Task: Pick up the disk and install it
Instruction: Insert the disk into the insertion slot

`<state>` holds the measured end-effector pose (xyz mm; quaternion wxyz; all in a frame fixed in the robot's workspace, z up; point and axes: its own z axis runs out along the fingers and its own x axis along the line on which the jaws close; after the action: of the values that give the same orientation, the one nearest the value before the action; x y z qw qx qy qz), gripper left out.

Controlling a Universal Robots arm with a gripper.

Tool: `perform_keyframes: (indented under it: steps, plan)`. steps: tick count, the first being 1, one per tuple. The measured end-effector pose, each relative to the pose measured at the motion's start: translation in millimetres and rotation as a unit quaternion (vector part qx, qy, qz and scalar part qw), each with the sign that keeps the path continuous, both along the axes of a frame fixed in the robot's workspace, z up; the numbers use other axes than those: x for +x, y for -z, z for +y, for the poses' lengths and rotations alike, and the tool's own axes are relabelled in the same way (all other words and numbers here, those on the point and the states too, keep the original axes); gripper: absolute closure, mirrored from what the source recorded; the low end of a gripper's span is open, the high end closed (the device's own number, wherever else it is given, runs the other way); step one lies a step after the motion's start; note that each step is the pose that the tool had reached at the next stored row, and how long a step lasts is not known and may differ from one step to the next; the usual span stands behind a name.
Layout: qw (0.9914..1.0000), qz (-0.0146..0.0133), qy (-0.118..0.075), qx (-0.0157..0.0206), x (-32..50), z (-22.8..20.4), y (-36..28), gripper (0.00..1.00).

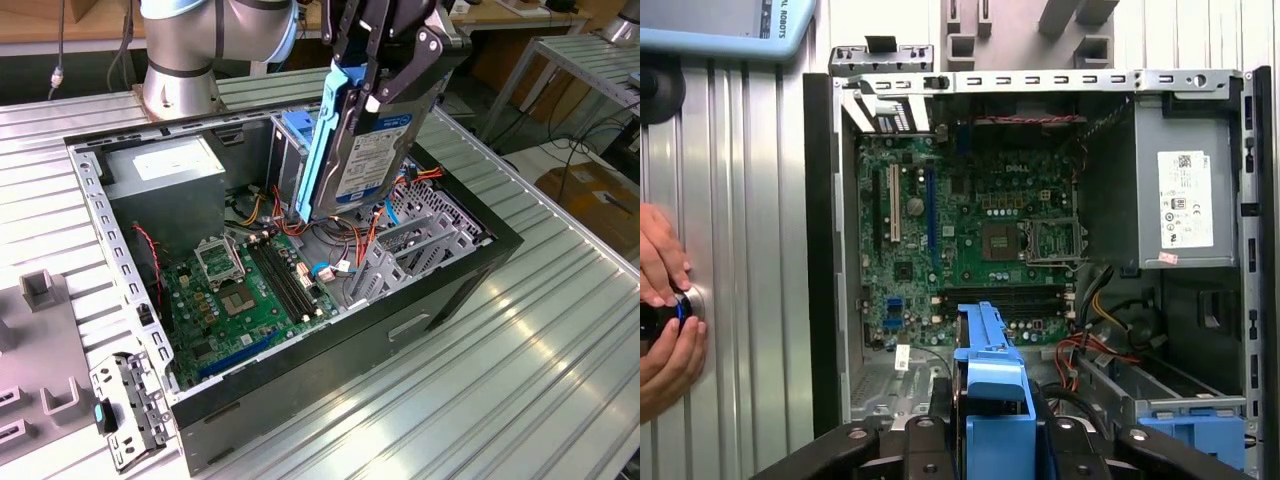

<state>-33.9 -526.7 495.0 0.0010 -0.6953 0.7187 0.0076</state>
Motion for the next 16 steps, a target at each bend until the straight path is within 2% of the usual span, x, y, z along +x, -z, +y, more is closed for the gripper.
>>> perform_keyframes:
  steps: [6,16]
  plan:
    - [1.0,0.0,0.0,0.0,6.8,-0.2,0.0,0.63]
    - [1.0,0.0,0.0,0.0,7.3,-0.2,0.0,0.63]
